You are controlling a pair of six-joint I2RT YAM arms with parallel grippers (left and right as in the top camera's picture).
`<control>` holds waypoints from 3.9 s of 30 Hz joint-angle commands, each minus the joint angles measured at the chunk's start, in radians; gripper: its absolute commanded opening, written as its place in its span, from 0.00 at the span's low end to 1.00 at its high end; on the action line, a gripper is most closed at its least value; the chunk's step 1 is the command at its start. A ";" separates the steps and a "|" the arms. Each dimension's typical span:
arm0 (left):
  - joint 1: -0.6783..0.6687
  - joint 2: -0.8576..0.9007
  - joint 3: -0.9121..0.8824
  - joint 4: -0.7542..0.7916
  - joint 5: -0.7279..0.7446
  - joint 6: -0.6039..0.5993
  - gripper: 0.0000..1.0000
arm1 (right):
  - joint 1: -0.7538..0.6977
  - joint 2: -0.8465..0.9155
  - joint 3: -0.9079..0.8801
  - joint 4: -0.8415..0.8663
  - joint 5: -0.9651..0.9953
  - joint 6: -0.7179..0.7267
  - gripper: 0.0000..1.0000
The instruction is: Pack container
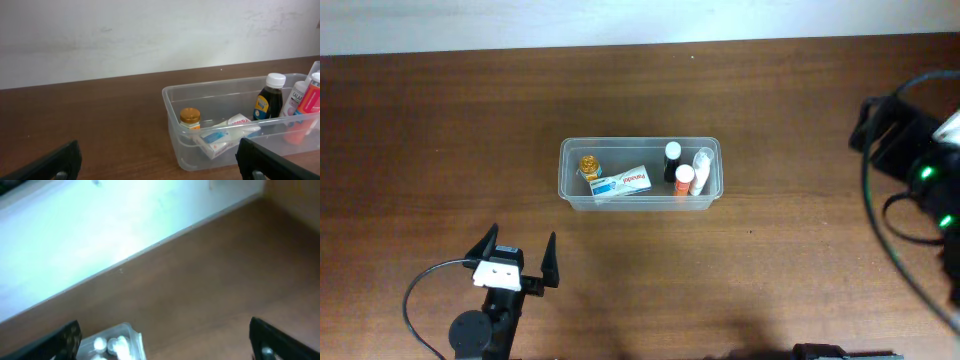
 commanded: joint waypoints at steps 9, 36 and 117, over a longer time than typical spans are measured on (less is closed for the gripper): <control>0.003 -0.010 -0.002 -0.005 0.000 0.011 0.99 | 0.101 -0.429 -0.657 0.500 -0.033 -0.139 0.98; 0.003 -0.010 -0.002 -0.006 0.000 0.011 0.99 | 0.102 -1.091 -1.564 1.155 -0.203 -0.296 0.98; 0.003 -0.010 -0.002 -0.005 0.000 0.012 0.99 | 0.081 -1.091 -1.677 1.019 -0.183 -0.449 0.98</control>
